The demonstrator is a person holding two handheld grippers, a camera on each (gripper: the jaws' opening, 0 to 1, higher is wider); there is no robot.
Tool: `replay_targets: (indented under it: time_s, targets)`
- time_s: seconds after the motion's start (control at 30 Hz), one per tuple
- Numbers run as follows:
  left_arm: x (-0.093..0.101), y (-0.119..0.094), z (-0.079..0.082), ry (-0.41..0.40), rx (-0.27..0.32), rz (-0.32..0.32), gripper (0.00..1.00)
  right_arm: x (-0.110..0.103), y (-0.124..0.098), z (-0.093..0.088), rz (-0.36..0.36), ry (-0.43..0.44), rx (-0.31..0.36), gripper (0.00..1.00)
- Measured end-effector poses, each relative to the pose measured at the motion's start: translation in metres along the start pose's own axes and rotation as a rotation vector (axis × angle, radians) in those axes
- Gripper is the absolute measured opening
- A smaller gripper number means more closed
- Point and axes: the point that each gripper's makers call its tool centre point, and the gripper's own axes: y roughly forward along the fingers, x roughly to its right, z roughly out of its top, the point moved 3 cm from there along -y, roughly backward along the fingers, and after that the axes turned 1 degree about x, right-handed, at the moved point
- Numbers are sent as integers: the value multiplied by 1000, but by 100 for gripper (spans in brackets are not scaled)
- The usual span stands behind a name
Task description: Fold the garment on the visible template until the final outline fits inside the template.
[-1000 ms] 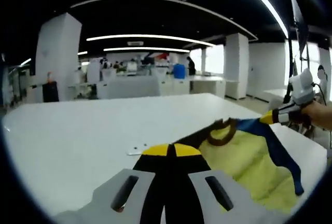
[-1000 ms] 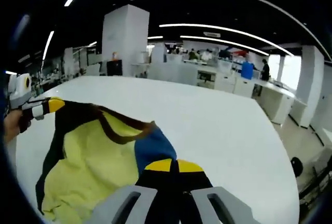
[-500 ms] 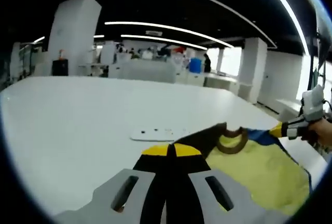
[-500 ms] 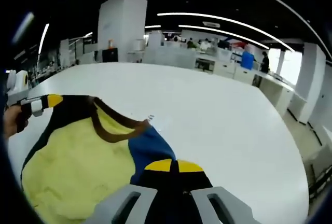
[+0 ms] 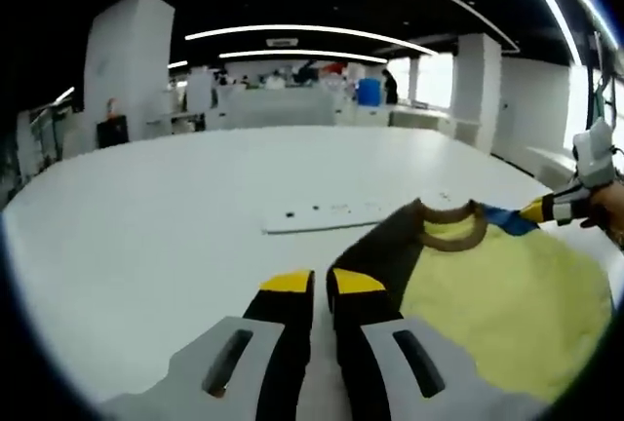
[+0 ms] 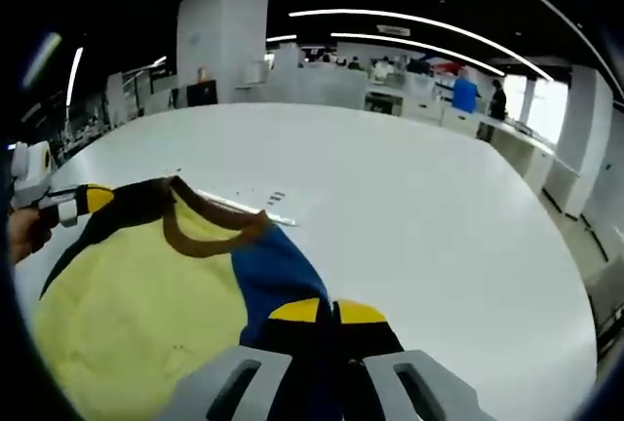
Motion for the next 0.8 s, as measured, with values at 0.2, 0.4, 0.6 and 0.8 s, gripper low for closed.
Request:
replay_targets:
  time_s: [0.2,0.4,0.6,0.8]
  targets:
    - [3,-13,7,59,-9,-22,16,-1,-11,3,35,9,-10,19]
    - [14,-29,14,122,-17,-69,28,-10,-32,2,101,7,-29,33]
    - [25,-51,20,189,-11,-117,42,-23,-57,2,175,-17,-19,44]
    - [31,-80,14,195,-20,-173,52,-34,-84,-8,254,-25,-38,53]
